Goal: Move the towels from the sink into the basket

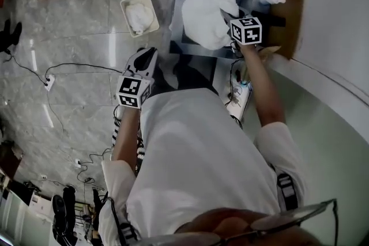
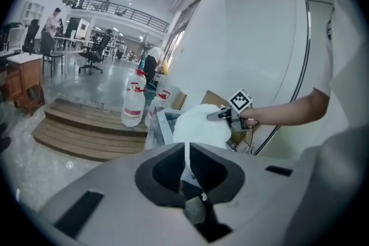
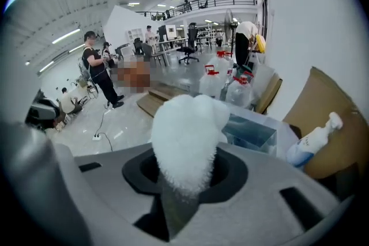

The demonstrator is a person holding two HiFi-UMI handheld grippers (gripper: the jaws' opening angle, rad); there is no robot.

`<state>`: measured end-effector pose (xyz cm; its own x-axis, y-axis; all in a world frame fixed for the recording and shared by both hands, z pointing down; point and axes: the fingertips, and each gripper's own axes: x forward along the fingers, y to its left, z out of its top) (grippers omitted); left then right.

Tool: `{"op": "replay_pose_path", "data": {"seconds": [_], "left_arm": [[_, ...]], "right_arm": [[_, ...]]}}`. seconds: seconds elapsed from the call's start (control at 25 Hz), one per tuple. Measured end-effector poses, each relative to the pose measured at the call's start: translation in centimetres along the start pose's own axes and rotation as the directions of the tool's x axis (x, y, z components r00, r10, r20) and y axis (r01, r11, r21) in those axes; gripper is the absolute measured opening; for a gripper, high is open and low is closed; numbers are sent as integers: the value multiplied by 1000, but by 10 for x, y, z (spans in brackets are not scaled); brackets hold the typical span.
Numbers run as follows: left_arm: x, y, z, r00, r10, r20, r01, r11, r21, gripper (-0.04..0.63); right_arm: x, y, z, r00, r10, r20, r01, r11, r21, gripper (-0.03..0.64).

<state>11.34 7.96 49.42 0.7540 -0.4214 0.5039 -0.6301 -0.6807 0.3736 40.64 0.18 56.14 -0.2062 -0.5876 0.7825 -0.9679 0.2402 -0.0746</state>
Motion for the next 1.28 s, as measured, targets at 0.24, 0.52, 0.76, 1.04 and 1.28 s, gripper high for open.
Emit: {"op": "replay_pose_path", "data": {"seconds": [0.24, 0.52, 0.76, 1.04, 1.28], "left_arm": [[-28, -12, 27, 1000, -24, 16, 24, 999, 38, 28], [-48, -12, 82, 996, -40, 83, 31, 994, 102, 28], [-66, -11, 111, 991, -30, 132, 12, 991, 130, 29], [-83, -2, 128, 985, 4, 175, -27, 992, 126, 29], [-102, 27, 116, 980, 65, 188, -83, 993, 86, 28]], "right_arm": [[-87, 15, 39, 991, -28, 134, 26, 999, 23, 121], [-174, 27, 114, 941, -60, 334, 57, 998, 19, 121], [-227, 48, 159, 895, -53, 442, 65, 998, -11, 121], [-233, 72, 186, 886, 1, 464, 20, 999, -42, 121], [-201, 120, 201, 895, 98, 435, -49, 991, -122, 121]]}}
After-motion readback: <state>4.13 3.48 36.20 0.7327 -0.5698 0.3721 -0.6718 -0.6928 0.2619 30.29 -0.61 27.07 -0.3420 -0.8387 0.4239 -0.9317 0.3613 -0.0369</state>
